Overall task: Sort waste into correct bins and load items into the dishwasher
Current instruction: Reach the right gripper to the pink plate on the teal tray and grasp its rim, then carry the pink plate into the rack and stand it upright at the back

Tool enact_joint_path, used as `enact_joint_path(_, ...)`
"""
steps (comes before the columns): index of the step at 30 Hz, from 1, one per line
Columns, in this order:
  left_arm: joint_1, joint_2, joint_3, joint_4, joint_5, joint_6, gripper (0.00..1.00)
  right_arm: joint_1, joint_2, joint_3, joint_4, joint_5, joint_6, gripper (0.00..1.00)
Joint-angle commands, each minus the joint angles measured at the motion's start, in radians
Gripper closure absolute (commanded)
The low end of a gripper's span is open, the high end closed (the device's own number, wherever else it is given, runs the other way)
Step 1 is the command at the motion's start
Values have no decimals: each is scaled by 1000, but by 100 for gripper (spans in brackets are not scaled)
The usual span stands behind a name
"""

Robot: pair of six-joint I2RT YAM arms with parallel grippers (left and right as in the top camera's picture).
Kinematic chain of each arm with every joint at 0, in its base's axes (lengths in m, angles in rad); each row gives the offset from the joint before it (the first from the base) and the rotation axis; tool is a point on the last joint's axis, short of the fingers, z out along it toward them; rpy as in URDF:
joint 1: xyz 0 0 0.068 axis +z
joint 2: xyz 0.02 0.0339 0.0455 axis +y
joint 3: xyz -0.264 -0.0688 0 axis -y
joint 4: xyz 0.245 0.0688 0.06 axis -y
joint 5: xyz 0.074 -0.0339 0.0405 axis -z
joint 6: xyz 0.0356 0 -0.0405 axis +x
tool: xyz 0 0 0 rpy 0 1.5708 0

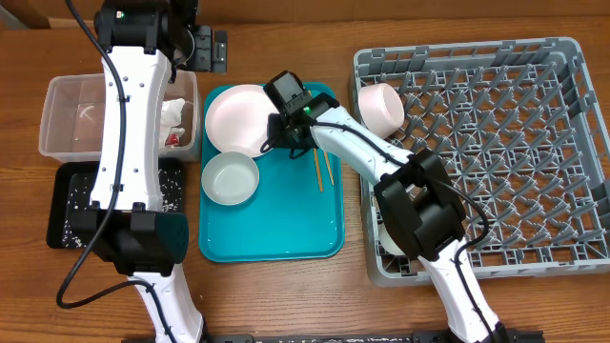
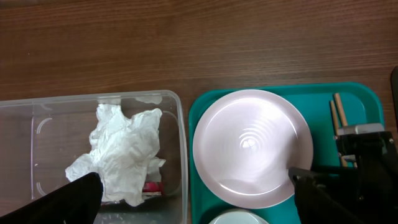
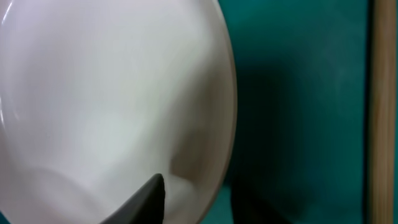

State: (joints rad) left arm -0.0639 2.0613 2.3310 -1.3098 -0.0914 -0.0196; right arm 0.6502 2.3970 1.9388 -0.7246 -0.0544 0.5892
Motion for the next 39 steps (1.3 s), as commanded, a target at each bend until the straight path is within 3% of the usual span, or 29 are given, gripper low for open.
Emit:
enact_joint_path(1,-3,-14,21,1,-9,13,0,0,51,-2,8,23,40,81)
enact_joint_path(2,-2,-14,21,1,-9,13,0,0,55,-2,5,27,46,88)
enact_joint_path(5,-2,-14,21,1,-9,13,0,-5,60,-2,-6,48,48,96)
enact_joint_path(12,-2,-14,21,1,-9,13,0,-61,8,54,-61,89,32,96)
enact_joint_path(22,-2,-14,21,1,-9,13,0,-169,-278,219,-173,316,-187,96)
enact_joint_path(29,-2,-14,21,1,-9,13,0,-245,-486,222,-260,651,-325,96)
enact_joint_path(33,-2,-14,21,1,-9,13,0,-304,-500,221,-370,917,-363,96)
enact_joint_path(39,-2,-14,21,1,-9,13,0,-352,-478,143,-459,1095,-362,96)
